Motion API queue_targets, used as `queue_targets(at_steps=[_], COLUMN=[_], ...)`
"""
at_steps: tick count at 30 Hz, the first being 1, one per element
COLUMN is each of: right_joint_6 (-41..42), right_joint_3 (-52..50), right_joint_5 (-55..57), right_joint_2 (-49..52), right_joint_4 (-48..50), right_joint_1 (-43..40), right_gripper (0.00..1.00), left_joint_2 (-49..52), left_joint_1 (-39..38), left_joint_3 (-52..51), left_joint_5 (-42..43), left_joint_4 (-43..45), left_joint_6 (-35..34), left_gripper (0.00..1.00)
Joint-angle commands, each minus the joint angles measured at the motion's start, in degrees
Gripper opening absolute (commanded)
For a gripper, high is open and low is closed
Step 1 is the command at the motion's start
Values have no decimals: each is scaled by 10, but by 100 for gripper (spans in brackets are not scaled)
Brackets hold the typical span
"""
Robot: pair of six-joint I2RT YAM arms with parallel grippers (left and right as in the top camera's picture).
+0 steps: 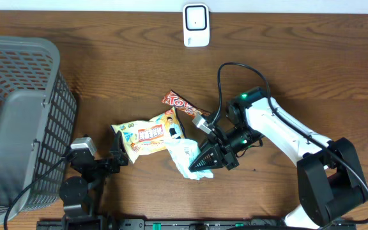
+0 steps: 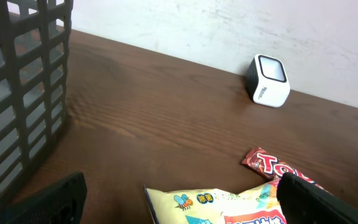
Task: Scan the item barcode
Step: 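Lift the wipes pack and carry it toward the scanner, then hold the wipes pack in front of the scanner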
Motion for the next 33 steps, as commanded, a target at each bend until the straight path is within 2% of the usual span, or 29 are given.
queue_targets(at_steps=[1,5,8,12,15,16,19,24,25,29,33], right_joint_6=[-30,-57,-53,60,313,502,690,770,770,752,700], right_joint_3=[-1,-1,0,7,17,20,23,53,67,100,149], right_joint_5=[-18,5,17,27,109,222,388,545,625,792,873], right_joint_2=[2,2,2,2,2,2,2,2,2,6,41], right_joint_4=[2,2,43,139,304,414,514,576,588,598,600], right_joint_1=[-10,-11,-12,-23,-34,-36,-34,-33,-32,-30,-31], right_gripper=[1,1,1,1,2,1,1,1,1,1,1], left_joint_2=[-2,-2,-2,-2,-2,-2,-2,-2,-2,-2,-2], left_joint_1=[-2,-2,-2,-2,-2,-2,-2,-2,-2,-2,-2], left_joint_3=[-13,-13,-13,-13,-13,-13,-13,-13,-13,-13,-13], left_joint_5=[3,3,3,3,3,3,3,3,3,3,3], left_joint_4=[-6,-6,-6,-6,-6,-6,-6,-6,-6,-6,-6], left_joint_6=[-5,-5,-5,-5,-5,-5,-5,-5,-5,-5,-5], left_gripper=[98,98,98,98,98,98,98,98,98,98,98])
